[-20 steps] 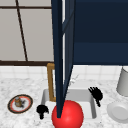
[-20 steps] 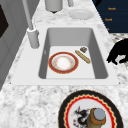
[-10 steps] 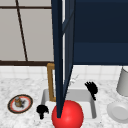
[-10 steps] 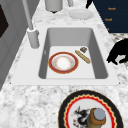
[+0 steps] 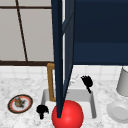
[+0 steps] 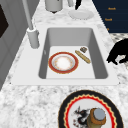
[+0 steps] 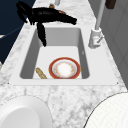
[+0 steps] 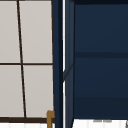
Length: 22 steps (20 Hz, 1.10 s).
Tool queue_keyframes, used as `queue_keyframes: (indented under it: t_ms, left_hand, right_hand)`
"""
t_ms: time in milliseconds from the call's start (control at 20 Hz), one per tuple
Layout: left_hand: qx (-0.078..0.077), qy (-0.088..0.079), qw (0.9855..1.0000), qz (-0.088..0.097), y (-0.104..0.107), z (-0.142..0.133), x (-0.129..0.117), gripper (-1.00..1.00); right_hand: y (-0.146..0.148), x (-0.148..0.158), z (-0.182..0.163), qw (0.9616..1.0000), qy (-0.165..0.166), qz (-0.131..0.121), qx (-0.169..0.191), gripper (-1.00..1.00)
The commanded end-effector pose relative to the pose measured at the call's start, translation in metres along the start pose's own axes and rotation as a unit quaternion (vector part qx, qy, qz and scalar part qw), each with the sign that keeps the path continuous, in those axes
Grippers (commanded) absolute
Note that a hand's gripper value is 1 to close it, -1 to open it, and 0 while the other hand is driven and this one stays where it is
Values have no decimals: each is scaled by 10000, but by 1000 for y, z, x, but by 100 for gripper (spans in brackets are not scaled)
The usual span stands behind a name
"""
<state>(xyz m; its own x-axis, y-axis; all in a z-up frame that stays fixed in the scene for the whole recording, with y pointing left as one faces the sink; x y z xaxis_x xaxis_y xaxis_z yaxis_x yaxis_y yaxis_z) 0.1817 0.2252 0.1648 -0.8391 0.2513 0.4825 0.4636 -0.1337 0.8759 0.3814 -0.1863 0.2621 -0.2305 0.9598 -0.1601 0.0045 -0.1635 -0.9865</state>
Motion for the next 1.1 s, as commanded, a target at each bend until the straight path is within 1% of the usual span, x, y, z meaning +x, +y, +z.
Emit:
queue_keyframes:
  t_ms: [0, 100, 250, 450, 600, 800, 1050]
  left_hand:
    - [0, 0, 10000, 0, 0, 0, 0, 0]
    - [0, 0, 10000, 0, 0, 0, 0, 0]
    - [0, 0, 10000, 0, 0, 0, 0, 0]
    - [0, 0, 10000, 0, 0, 0, 0, 0]
    - [0, 0, 10000, 0, 0, 0, 0, 0]
    - [0, 0, 10000, 0, 0, 0, 0, 0]
    - [0, 0, 10000, 0, 0, 0, 0, 0]
  right_hand:
    - [-1, -2, -28, 10000, 24, -21, 90, -100]
    - [1, -6, -38, 10000, -9, -26, 66, -100]
    - [2, -8, -63, 9999, -30, -51, 134, -100]
    - [0, -8, -93, 9998, 9, -51, 174, -100]
    - [4, -1, -111, 9989, 13, -66, 460, -100]
    - [7, 7, -137, 9978, 10, -31, 667, -100]
    - [10, 16, -164, 9939, -18, -106, 1097, -100]
